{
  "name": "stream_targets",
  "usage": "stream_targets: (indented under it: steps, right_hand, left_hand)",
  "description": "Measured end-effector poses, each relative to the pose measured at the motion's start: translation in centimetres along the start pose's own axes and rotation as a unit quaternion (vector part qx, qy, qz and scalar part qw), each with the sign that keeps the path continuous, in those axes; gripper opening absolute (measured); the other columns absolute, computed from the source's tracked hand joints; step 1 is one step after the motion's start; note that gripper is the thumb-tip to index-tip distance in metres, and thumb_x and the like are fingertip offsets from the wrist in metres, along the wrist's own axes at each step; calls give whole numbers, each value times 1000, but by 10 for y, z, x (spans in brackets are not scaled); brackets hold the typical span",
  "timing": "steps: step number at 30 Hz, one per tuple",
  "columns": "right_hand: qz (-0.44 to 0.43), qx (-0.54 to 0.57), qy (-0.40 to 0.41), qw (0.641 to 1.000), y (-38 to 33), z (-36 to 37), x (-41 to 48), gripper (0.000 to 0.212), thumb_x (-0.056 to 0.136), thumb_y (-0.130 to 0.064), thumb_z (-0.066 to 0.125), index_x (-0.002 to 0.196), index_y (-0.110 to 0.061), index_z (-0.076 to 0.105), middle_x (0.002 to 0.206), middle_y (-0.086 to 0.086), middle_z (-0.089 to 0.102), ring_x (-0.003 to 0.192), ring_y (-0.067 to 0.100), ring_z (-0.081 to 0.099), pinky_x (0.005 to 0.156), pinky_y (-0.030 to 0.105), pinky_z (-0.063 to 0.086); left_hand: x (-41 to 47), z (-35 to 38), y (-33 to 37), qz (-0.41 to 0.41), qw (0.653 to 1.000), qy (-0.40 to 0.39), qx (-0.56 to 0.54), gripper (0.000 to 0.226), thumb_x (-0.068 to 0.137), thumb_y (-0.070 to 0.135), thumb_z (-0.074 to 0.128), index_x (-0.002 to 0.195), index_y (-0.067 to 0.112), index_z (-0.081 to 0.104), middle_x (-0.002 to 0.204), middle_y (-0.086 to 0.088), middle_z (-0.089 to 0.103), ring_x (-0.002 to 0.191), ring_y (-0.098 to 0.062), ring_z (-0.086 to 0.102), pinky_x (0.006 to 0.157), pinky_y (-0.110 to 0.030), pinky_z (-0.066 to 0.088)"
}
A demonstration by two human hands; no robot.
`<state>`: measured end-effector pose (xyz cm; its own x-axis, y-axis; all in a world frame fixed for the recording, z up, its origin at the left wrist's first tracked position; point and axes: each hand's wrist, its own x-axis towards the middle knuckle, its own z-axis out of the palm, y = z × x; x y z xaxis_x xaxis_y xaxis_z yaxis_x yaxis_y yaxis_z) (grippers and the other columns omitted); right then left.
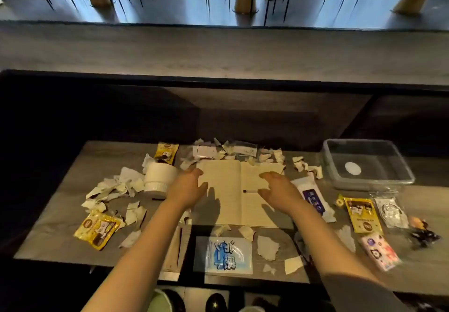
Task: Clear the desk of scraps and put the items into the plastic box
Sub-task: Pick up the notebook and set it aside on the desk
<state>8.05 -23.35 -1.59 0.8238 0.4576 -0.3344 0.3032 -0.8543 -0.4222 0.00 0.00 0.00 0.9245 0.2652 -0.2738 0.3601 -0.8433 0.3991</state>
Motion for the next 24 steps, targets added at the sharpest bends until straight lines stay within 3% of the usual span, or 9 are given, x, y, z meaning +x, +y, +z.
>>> stream_targets:
  steps: [4,7,11,17,21,24]
  right_hand:
    - [33,-67,-64,995,13,19,9,58,93,-37,49,146,-23,30,155,3,27,140,24,29,111,39,32]
    - [29,-101,-79,991,19,33,19,60,96,-35,44,150,-22,21,159,5,16,145,24,18,115,42,25]
    - [24,-117,-77,990,18,51,20,59,97,-32,43,150,-22,18,160,5,9,147,23,10,118,41,15]
    - [16,-109,-1,994,29,71,19,56,98,-33,41,150,-29,20,160,1,12,147,20,11,119,48,6]
    - [-6,-102,66,993,39,84,23,51,97,-35,45,146,-31,33,156,1,26,143,21,24,116,50,5]
    - [-20,-78,121,989,44,95,28,46,94,-33,52,139,-29,46,148,5,41,136,26,36,114,54,10]
  left_hand:
    - [10,17,-15,-67,996,-56,-18,43,96,30,46,132,6,45,130,-16,54,115,-31,52,91,-37,43]
    - [22,35,-25,-100,991,-78,-37,35,97,28,40,117,1,51,118,-21,60,106,-35,57,84,-36,44]
    - [27,46,-27,-135,987,-80,-30,34,97,26,37,119,2,49,117,-22,61,107,-37,57,84,-36,44]
    - [41,52,-22,-221,967,-51,-118,41,93,23,51,122,-5,45,117,-22,59,110,-37,55,78,-33,41]
    - [51,61,-21,-267,945,-34,-186,42,87,24,56,116,-6,50,96,-14,61,97,-32,58,70,-29,38]
    - [55,68,-25,-275,939,-27,-205,44,87,24,57,118,-8,51,108,-18,64,91,-29,59,65,-28,41]
